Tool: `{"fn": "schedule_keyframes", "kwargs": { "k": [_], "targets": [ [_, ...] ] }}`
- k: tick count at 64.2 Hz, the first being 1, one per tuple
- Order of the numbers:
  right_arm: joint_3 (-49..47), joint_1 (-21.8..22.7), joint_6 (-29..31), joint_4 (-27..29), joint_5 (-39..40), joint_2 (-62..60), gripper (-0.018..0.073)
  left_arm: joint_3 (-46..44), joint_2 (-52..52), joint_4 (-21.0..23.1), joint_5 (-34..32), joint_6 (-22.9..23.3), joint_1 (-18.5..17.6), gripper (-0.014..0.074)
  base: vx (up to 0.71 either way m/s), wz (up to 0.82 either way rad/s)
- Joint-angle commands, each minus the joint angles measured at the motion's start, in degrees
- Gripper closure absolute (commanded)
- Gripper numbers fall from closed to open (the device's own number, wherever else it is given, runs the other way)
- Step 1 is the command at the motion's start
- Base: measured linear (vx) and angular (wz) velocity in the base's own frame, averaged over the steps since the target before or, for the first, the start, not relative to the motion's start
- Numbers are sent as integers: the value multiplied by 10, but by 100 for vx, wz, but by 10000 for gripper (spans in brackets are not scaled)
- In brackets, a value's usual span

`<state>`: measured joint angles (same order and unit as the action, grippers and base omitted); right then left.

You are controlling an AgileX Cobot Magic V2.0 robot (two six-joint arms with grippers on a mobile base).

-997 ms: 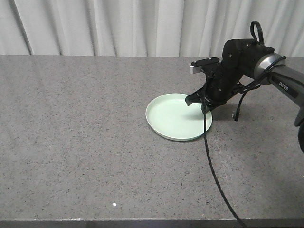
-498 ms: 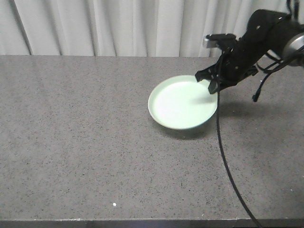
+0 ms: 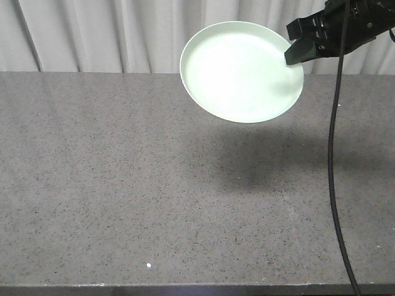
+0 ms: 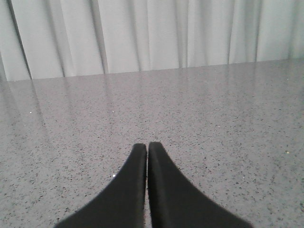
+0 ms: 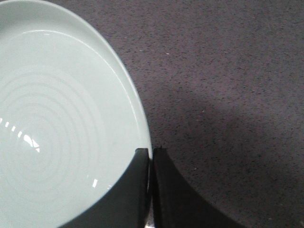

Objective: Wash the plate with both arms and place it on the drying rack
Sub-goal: 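Bring the held plate up in front of the robot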

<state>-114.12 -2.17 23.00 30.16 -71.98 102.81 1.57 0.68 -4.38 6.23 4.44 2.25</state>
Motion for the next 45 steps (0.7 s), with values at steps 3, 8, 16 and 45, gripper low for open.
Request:
{"fn": "schedule_keyframes", "kwargs": {
  "k": [3, 8, 16, 45],
  "targets": [
    [42, 2, 29, 42, 1, -73, 566, 11, 9, 5, -44, 2, 1, 603, 0, 0],
    [98, 2, 51, 51, 17, -107, 566, 11, 9, 5, -44, 2, 1, 603, 0, 0],
    [203, 2, 72, 53, 91, -169, 566, 11, 9, 5, -44, 2, 1, 603, 0, 0],
    [463, 6, 97, 65, 232, -383, 566, 11, 9, 5, -44, 2, 1, 603, 0, 0]
  ]
}}
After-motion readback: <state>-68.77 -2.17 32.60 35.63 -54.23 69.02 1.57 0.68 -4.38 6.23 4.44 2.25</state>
